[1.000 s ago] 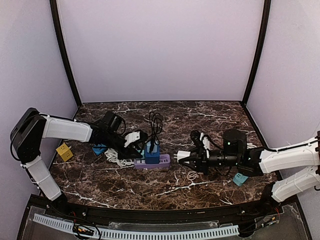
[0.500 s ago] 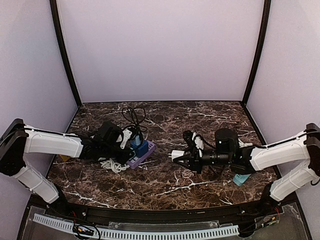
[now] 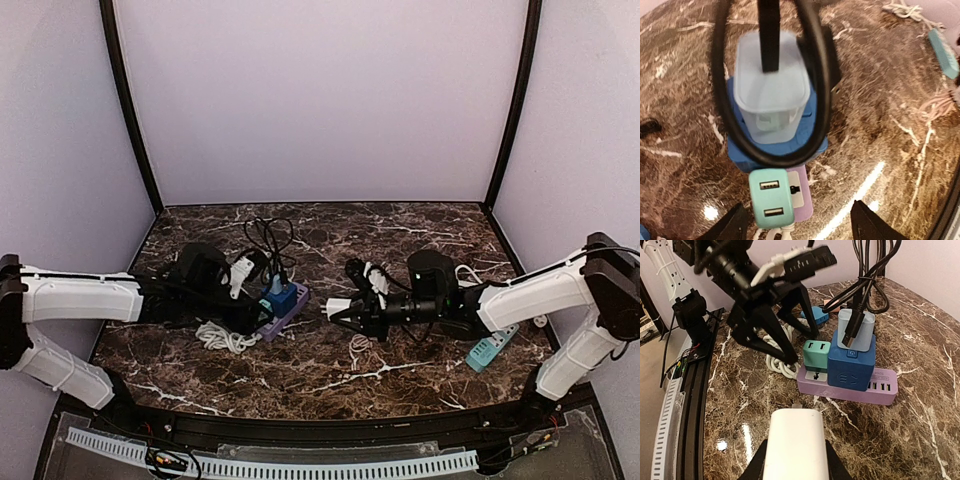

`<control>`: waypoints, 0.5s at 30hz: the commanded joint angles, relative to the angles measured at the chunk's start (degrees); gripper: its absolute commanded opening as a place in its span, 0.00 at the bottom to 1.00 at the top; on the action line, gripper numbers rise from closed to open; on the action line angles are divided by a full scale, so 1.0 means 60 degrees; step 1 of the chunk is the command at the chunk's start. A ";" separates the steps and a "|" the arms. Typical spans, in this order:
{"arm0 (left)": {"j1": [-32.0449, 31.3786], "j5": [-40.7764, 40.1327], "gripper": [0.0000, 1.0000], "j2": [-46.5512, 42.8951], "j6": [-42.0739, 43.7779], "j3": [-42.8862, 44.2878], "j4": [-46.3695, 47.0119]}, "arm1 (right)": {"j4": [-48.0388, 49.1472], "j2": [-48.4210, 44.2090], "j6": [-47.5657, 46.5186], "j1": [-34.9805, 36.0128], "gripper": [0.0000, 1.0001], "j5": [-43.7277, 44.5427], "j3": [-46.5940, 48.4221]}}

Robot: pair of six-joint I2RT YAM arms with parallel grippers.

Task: Insert the plug
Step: Adjust the socket at the center of the board.

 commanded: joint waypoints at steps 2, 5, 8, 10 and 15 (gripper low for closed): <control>0.1666 0.4084 0.75 -0.1781 0.3429 0.0087 -0.1098 | 0.0173 0.0094 -0.0256 -0.0043 0.00 -0.0115 0.0173; 0.2888 0.5091 0.77 -0.1500 0.7335 0.0615 -0.2157 | 0.0164 0.0189 -0.0498 -0.0047 0.00 -0.0104 0.0309; 0.4015 0.5953 0.77 -0.0228 0.9703 0.1812 -0.2682 | 0.0156 0.0321 -0.0706 -0.0067 0.00 -0.0122 0.0490; 0.4434 0.6813 0.77 0.1236 1.1991 0.3359 -0.4485 | 0.0168 0.0412 -0.0882 -0.0082 0.00 -0.0135 0.0569; 0.4406 0.7236 0.78 0.3814 1.5559 0.5634 -0.6398 | 0.0327 0.0495 -0.0970 -0.0170 0.00 0.0111 0.0488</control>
